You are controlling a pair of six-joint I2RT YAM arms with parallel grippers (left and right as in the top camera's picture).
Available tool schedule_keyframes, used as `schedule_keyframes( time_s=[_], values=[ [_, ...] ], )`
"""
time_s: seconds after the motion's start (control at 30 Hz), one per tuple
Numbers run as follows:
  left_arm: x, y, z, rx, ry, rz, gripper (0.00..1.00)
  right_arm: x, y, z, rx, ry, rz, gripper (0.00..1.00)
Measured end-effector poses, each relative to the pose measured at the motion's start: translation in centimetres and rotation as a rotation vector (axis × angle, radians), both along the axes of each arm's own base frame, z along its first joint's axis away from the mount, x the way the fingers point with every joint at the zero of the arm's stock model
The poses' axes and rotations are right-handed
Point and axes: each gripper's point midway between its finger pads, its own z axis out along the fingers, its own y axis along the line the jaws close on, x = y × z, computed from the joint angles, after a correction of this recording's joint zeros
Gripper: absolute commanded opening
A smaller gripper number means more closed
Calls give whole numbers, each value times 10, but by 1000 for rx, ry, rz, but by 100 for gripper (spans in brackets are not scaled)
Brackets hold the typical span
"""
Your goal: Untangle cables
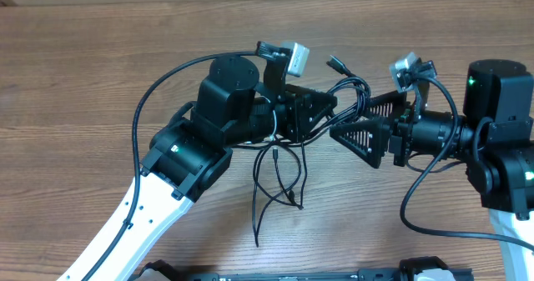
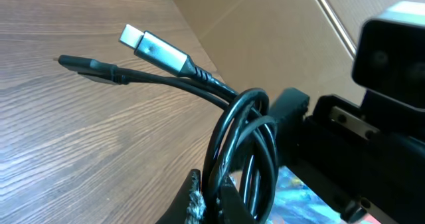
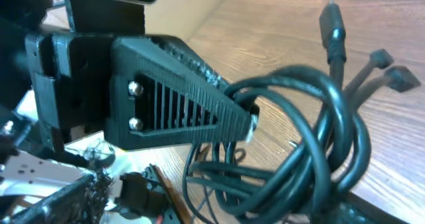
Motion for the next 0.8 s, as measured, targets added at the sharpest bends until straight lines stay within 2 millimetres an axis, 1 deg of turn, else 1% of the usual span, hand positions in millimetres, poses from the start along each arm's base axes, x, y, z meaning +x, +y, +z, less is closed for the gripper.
schedule_keyframes(
  time_s=[0.03,0.13,0.17,0.2,0.23,0.33,0.43,0.57,0.63,0.8],
  values=[
    [0,0,0,2,1,3,4,0,0,-1,-2,9,-4,69],
    [3,2,-2,7,3,20,4,-1,-3,-6,-21,30,-21,60],
    [4,2,-2,10,3,29,4,0,-4,-9,-30,39,-30,55],
    [5,3,-2,11,3,37,4,0,-5,-10,-37,41,-34,48],
    [7,4,-3,12,5,50,4,1,-5,-11,-40,44,-41,44],
    [9,4,-4,10,22,68,4,2,-7,-12,-48,42,-52,41],
    [7,3,-4,9,25,65,4,4,-7,-11,-49,33,-55,25],
    [4,0,-4,7,29,56,4,6,-8,-11,-52,30,-64,16],
    [4,0,-4,7,32,56,4,7,-8,-12,-59,23,-64,4],
    [4,0,-5,9,41,58,4,7,-8,-12,-54,33,-66,4]
  ],
)
